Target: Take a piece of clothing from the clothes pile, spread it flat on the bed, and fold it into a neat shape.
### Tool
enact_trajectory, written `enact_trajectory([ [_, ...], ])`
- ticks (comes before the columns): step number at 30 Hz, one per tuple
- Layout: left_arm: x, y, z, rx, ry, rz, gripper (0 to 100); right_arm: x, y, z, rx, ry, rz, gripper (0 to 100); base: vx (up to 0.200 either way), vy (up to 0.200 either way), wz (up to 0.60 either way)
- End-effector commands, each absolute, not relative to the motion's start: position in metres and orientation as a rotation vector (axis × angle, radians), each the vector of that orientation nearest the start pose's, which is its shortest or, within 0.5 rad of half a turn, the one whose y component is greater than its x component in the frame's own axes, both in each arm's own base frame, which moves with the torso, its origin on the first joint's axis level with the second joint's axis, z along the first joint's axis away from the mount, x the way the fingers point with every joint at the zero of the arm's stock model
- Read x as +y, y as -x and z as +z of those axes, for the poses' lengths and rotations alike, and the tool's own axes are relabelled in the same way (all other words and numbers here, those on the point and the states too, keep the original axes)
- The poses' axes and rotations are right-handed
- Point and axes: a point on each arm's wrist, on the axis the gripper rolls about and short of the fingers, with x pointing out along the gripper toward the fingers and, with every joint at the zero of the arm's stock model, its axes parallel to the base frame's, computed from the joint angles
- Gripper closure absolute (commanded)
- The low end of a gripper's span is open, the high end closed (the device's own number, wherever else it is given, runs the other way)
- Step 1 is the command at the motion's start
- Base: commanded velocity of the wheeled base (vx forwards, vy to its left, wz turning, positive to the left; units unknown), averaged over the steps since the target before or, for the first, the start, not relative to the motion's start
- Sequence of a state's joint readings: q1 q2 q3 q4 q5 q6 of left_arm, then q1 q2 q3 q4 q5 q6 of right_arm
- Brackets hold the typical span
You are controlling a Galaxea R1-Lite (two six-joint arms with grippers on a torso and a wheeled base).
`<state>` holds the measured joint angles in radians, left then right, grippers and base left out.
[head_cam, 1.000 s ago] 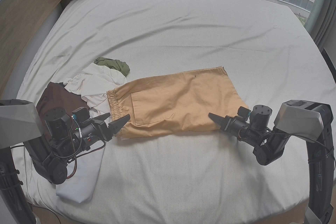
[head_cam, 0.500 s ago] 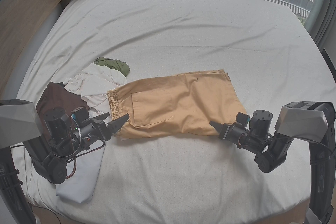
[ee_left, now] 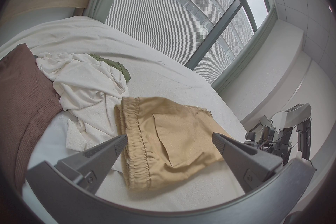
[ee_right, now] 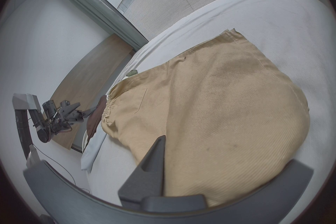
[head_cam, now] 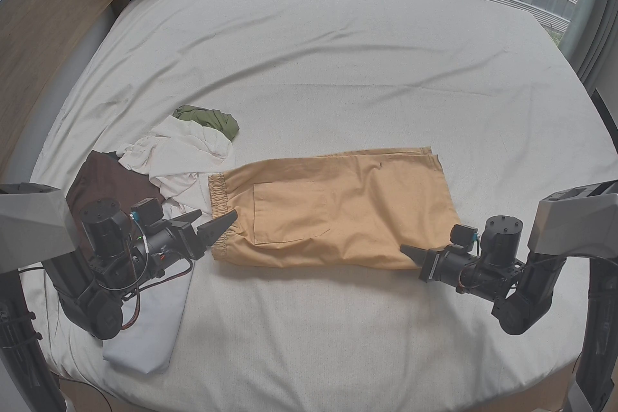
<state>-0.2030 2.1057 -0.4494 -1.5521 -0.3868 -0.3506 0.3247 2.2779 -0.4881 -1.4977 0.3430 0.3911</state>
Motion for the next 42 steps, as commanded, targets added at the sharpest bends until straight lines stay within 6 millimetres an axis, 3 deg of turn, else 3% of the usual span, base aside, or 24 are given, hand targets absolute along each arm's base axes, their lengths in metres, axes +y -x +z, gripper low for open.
enact_trajectory([
  [1, -0.072, -0.305, 0.066, 0.211, 0.351, -0.565, 0, 0.101, -0.285, 0.014, 0.464, -0.331, 0.585, 100, 0.000, 0.000, 0.00],
  [5, -0.072, -0.306, 0.064, 0.219, 0.350, -0.565, 0, 0.090, -0.261, 0.003, 0.553, -0.281, 0.566, 100, 0.000, 0.000, 0.00],
  [21, -0.073, -0.306, 0.059, 0.237, 0.351, -0.563, 0, 0.073, -0.215, -0.004, 0.714, -0.253, 0.532, 100, 0.000, 0.000, 0.00],
  [32, -0.074, -0.305, 0.058, 0.239, 0.349, -0.566, 0, 0.073, -0.214, -0.008, 0.730, -0.252, 0.529, 100, 0.000, 0.000, 0.00],
  [33, -0.074, -0.305, 0.059, 0.237, 0.349, -0.566, 0, 0.074, -0.215, -0.007, 0.723, -0.253, 0.533, 0, 0.000, 0.000, 0.00],
  [42, -0.075, -0.305, 0.059, 0.236, 0.349, -0.570, 0, 0.072, -0.201, 0.000, 0.737, -0.252, 0.541, 0, 0.000, 0.000, 0.00],
])
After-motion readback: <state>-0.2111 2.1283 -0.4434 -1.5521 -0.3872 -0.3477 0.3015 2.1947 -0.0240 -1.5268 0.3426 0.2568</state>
